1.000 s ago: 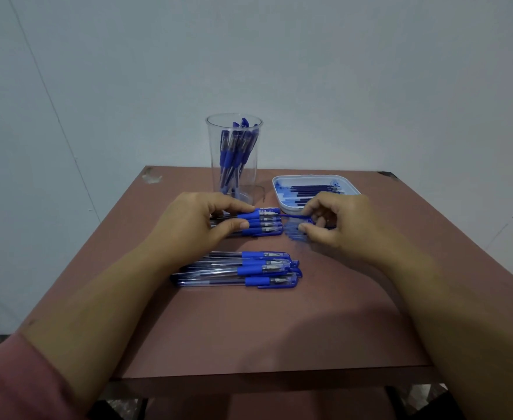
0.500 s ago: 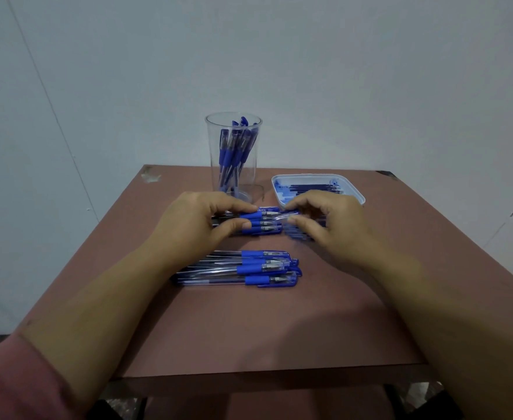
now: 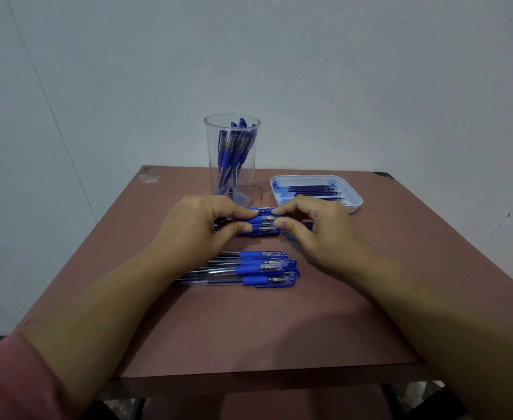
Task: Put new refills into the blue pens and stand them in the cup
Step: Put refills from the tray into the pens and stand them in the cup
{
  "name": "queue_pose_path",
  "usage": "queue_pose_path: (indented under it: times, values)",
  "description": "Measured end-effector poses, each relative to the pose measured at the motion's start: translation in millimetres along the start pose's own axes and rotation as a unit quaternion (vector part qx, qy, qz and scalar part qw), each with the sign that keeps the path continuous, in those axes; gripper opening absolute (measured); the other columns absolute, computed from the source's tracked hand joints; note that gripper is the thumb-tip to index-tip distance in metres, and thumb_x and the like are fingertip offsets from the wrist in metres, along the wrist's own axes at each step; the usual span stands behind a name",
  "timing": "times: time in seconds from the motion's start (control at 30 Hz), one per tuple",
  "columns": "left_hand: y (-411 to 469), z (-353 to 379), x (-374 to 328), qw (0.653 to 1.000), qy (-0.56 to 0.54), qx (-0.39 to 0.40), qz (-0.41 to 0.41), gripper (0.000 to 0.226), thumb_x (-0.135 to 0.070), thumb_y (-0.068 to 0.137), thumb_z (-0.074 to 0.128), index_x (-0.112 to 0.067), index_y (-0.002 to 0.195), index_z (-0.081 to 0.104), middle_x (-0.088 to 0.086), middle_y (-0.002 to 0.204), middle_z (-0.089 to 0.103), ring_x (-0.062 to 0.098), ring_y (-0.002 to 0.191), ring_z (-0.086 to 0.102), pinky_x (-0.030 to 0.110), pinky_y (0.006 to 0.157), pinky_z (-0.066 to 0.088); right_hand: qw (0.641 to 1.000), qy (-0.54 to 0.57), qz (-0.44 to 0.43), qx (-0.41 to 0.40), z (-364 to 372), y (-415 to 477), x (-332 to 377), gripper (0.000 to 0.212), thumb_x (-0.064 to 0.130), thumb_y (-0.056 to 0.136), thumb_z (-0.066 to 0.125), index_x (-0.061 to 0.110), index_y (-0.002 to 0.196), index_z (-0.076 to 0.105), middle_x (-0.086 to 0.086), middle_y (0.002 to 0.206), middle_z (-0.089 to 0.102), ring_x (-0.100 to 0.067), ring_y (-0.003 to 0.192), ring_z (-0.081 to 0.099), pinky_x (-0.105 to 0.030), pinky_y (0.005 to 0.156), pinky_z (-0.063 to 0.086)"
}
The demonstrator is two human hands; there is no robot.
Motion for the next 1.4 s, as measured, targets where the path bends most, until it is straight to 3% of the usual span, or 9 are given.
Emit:
queue_pose_path:
  times: [0.2,0.33,0.47,0.67,0.8,1.03,1.13,1.23,1.4]
  values:
    - [1,-1,-9,1.000,0.020,0.002,-0.006,0.028,-0.026,0.082,0.076,-0.029,0.110,0.073,-0.012,0.093,0.073,0.001,0.081,0.064,0.026,0.073,0.056,0.997,0.067,0.042,0.019,1,1,4,0.011,0.022,0.091,0.067,0.028,0.100,0.067,0.014,0.084,0.067,-0.007,0.080,0.064,-0.020,0.073,0.053]
    - [2,-5,-16,0.994,0.073,0.055,-0.066,0.055,-0.047,0.085,0.066,-0.033,0.136,0.053,-0.009,0.123,0.064,0.006,0.108,0.058,0.030,0.095,0.048,0.974,0.184,0.127,0.045,-2,4,-1,0.015,0.013,0.092,0.064,0.026,0.101,0.066,0.004,0.095,0.070,-0.016,0.090,0.068,-0.033,0.083,0.058]
    - [-6,-14,-13,0.960,0.162,0.181,-0.137,0.090,-0.077,0.079,0.042,-0.028,0.152,0.024,-0.003,0.146,0.042,0.016,0.131,0.042,0.030,0.107,0.034,0.957,0.253,0.135,-0.036,-16,8,2,0.021,0.001,0.094,0.058,0.021,0.099,0.064,0.012,0.087,0.068,0.003,0.082,0.065,-0.015,0.078,0.051]
    - [-37,-12,-13,0.962,0.145,0.196,-0.121,0.093,-0.084,0.076,0.022,-0.029,0.150,0.032,-0.009,0.155,0.033,0.008,0.141,0.031,0.021,0.112,0.019,0.958,0.236,0.081,-0.141,-35,28,11,0.025,0.001,0.093,0.059,0.024,0.103,0.057,0.004,0.093,0.058,-0.007,0.087,0.060,-0.023,0.085,0.053]
    - [-44,-7,-15,0.963,0.121,0.209,-0.123,0.087,-0.083,0.079,0.015,-0.033,0.145,0.042,-0.011,0.155,0.031,0.006,0.141,0.028,0.030,0.117,0.022,0.947,0.260,0.040,-0.187,-47,51,22,0.027,0.003,0.090,0.061,0.025,0.101,0.049,-0.002,0.093,0.058,-0.014,0.089,0.060,-0.031,0.088,0.054]
    - [-45,-7,-15,0.961,0.128,0.211,-0.123,0.085,-0.083,0.078,0.013,-0.037,0.143,0.044,-0.014,0.155,0.029,0.004,0.140,0.027,0.021,0.111,0.017,0.930,0.217,-0.015,-0.298,-55,100,41,0.023,0.007,0.090,0.064,0.019,0.102,0.050,0.005,0.092,0.059,-0.004,0.081,0.059,-0.020,0.080,0.050]
    - [-45,-6,-14,0.962,0.129,0.209,-0.121,0.086,-0.084,0.078,0.011,-0.038,0.142,0.044,-0.014,0.155,0.030,0.004,0.139,0.028,0.024,0.113,0.019,0.949,0.141,-0.015,-0.281,-40,117,39,0.021,0.011,0.089,0.065,0.019,0.103,0.051,0.013,0.091,0.060,0.001,0.079,0.058,-0.009,0.073,0.042]
    - [-45,-6,-15,0.962,0.127,0.209,-0.122,0.083,-0.083,0.079,0.013,-0.039,0.142,0.044,-0.014,0.155,0.030,0.004,0.139,0.028,0.026,0.114,0.021,0.975,0.088,-0.014,-0.204,-19,125,32,0.019,0.013,0.089,0.066,0.021,0.102,0.055,0.012,0.092,0.062,-0.003,0.085,0.059,-0.007,0.074,0.039]
    - [-45,-6,-14,0.961,0.127,0.209,-0.126,0.084,-0.083,0.078,0.012,-0.039,0.143,0.044,-0.013,0.155,0.030,0.005,0.140,0.028,0.028,0.116,0.022,0.994,-0.007,-0.027,-0.102,3,126,22,0.019,0.025,0.094,0.059,0.023,0.111,0.065,0.010,0.103,0.062,-0.017,0.104,0.050,-0.033,0.092,0.041]
Point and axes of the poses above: each hand's wrist, its own y-axis towards the middle knuckle, its own z-axis out of the palm, x = y × z, the point moved 1 cm from there along y, towards the middle knuckle
